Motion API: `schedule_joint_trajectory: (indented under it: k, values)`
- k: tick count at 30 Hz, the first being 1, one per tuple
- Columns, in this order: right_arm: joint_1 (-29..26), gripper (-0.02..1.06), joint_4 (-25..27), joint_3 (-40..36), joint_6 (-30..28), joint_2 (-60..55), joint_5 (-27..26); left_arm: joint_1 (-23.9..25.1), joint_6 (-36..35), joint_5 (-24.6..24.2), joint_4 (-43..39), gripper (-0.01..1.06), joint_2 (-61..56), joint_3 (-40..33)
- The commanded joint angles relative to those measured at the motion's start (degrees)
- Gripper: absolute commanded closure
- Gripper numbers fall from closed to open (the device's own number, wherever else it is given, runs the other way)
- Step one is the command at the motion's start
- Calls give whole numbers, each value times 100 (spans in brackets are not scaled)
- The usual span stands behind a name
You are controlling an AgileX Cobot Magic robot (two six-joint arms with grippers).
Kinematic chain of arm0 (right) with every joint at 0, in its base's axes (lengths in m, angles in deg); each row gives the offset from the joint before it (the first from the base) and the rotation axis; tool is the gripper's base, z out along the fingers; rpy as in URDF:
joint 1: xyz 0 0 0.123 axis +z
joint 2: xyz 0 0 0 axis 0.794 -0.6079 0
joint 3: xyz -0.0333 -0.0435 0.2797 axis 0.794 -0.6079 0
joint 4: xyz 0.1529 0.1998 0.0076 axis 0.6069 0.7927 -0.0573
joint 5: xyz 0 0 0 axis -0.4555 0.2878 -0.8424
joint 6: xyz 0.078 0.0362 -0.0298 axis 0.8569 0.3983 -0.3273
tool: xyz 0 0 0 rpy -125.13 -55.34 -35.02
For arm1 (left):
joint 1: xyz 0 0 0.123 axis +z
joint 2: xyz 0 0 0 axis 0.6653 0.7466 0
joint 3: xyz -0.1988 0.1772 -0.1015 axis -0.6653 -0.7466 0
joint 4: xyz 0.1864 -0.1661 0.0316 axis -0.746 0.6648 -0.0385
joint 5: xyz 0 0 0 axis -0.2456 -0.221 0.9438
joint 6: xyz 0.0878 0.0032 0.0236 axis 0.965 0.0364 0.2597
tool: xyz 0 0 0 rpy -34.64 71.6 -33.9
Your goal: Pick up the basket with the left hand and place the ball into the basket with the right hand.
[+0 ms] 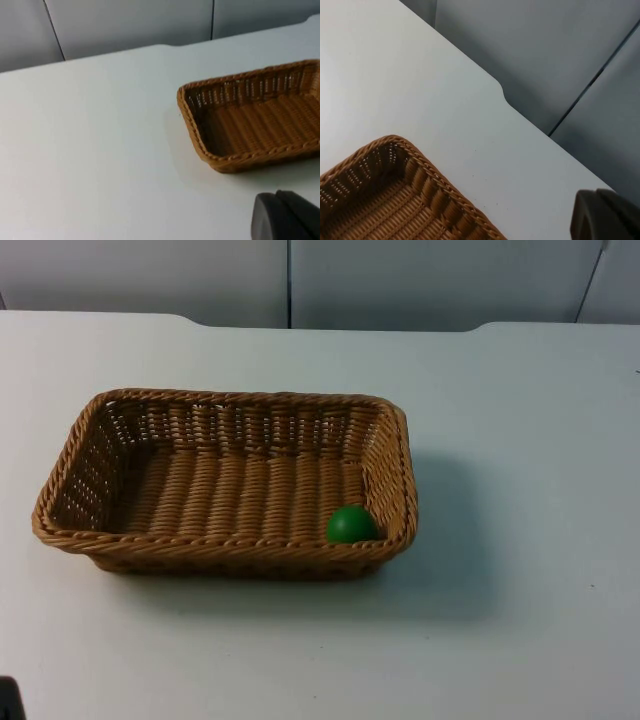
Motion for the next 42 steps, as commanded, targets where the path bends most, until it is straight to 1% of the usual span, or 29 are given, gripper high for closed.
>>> schedule_joint_trajectory:
  k: [1,2,14,25,29,36,37,38,39,40,42]
  values:
    - [3,105,4,44,15,37,-20,13,-56,-69,9,105,-32,-120]
    - [3,105,4,44,15,37,-20,13,-56,-151,-9,105,-32,-130]
    - [3,105,4,44,15,37,-40,13,-56,-175,-8,105,-32,-130]
    - [3,105,4,44,30,37,-325,13,-43,-169,-8,105,-32,-130]
    - [3,105,4,44,65,37,-592,13,-43,-169,-8,105,-32,-130]
    - [3,105,-38,44,118,37,-682,13,-43,-169,-8,105,-32,-130]
    - [3,105,-38,44,220,61,-665,13,-43,-169,-8,105,-32,-130]
    - [3,105,-121,0,109,108,-486,13,-43,-169,-8,105,-32,-130]
    - [3,105,-220,-66,118,194,-162,13,-43,-169,-8,105,-32,-130]
    - [3,105,-220,-66,118,194,-162,13,-43,-169,-8,105,-32,-130]
    - [-181,105,-263,-383,283,432,393,13,-43,-169,-8,105,-32,-130]
